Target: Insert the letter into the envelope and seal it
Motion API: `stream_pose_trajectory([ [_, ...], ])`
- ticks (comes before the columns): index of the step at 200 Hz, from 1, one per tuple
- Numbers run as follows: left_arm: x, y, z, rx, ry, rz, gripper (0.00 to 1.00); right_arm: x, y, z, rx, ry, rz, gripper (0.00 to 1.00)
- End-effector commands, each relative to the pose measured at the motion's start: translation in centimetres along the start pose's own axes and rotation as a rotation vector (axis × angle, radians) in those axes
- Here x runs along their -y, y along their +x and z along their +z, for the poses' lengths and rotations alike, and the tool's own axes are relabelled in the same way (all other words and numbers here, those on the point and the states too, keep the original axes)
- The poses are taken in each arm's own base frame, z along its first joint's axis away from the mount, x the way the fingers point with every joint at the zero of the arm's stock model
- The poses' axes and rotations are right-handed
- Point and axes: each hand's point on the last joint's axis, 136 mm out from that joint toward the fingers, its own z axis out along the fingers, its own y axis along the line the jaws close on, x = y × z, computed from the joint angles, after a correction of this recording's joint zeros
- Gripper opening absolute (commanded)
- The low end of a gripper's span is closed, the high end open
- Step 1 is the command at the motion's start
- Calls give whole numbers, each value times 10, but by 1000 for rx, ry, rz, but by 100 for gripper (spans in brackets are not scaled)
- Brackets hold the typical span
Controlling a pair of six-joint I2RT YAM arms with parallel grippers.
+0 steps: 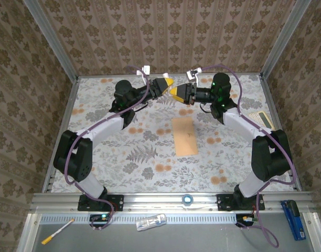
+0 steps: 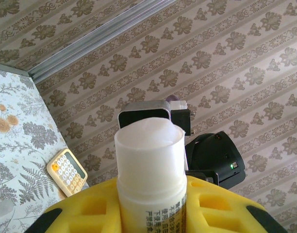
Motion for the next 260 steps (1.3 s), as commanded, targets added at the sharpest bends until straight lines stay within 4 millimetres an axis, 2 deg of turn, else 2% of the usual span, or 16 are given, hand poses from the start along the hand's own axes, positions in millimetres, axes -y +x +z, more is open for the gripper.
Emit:
stream_pose_trajectory([
  [1,9,-3,0,13,37,20,0,-10,4,1,-22,-21,-31,39],
  [45,5,-5,0,20,21,11,0,-9,4,0,-12,3,-37,29],
  [78,0,-4,1,13,-27,24,0,-6,14,5,-44,137,-100,28],
  [112,-6,2,2,-7,-135,44,0,-6,26,20,-81,273,-198,27],
  [125,-13,0,2,12,-207,30,0,-1,34,27,-103,345,-240,27],
  [151,-11,8,6,-8,-276,41,0,13,50,42,-147,477,-324,27],
  [201,-16,20,8,-44,-360,43,0,33,63,59,-158,619,-407,26],
  [224,-17,21,6,-42,-362,45,0,32,61,58,-152,627,-410,29],
  [260,-22,19,1,-45,-371,51,0,29,55,44,-132,595,-351,44],
])
